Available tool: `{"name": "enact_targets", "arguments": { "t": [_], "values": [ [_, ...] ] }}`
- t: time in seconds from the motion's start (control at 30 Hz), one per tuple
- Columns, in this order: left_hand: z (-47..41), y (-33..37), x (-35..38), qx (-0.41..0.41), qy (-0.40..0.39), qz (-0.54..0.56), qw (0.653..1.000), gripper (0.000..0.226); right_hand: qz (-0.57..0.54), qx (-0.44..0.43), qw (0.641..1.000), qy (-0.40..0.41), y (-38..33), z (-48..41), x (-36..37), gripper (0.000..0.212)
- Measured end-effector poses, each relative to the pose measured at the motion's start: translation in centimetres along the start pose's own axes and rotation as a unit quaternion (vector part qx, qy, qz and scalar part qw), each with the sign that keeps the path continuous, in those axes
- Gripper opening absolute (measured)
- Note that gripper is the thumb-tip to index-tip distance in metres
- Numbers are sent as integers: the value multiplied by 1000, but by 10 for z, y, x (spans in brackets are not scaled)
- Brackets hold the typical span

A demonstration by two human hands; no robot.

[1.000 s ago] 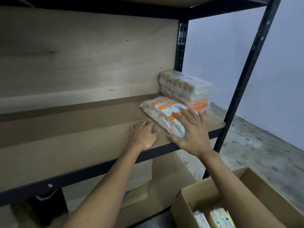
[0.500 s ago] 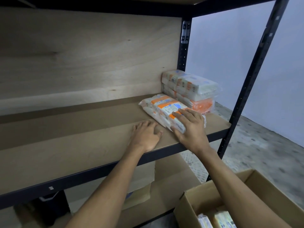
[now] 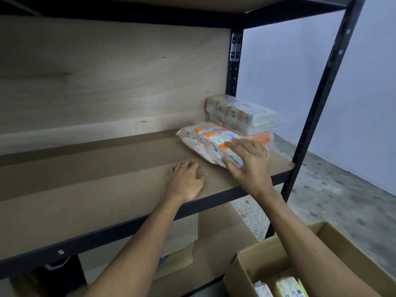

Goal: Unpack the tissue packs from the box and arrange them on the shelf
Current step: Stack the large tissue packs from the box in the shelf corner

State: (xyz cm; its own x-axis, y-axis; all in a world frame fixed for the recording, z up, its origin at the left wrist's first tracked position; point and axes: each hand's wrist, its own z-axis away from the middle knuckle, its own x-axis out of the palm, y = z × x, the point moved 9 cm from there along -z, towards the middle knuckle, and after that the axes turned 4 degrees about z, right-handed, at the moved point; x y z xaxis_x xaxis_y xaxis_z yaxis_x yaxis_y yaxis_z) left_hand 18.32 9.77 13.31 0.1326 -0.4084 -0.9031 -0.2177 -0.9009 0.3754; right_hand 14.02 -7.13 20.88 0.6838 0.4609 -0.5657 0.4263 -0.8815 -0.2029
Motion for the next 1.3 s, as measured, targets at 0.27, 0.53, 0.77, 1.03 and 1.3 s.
{"name": "enact_targets", "arguments": {
  "t": [0.27,0.53,0.77,1.03,1.3],
  "values": [
    [-1,0,-4,-8,-14,25,1000,52,9,-11,998,65,3,-30,-45,35],
    [-29,12,10,-21,-44,33,998,56,18,-21,994,110,23,-76,-80,30],
    [-44,14,18,-22,-43,1,999,57,42,7,995,90,54,-113,-68,31],
    [-46,13,21,-15,-30,-7,999,56,65,46,996,41,87,-141,-28,36],
    [-47,12,22,-15,-26,-6,1000,56,71,33,997,23,96,-162,1,39]
  ]
}}
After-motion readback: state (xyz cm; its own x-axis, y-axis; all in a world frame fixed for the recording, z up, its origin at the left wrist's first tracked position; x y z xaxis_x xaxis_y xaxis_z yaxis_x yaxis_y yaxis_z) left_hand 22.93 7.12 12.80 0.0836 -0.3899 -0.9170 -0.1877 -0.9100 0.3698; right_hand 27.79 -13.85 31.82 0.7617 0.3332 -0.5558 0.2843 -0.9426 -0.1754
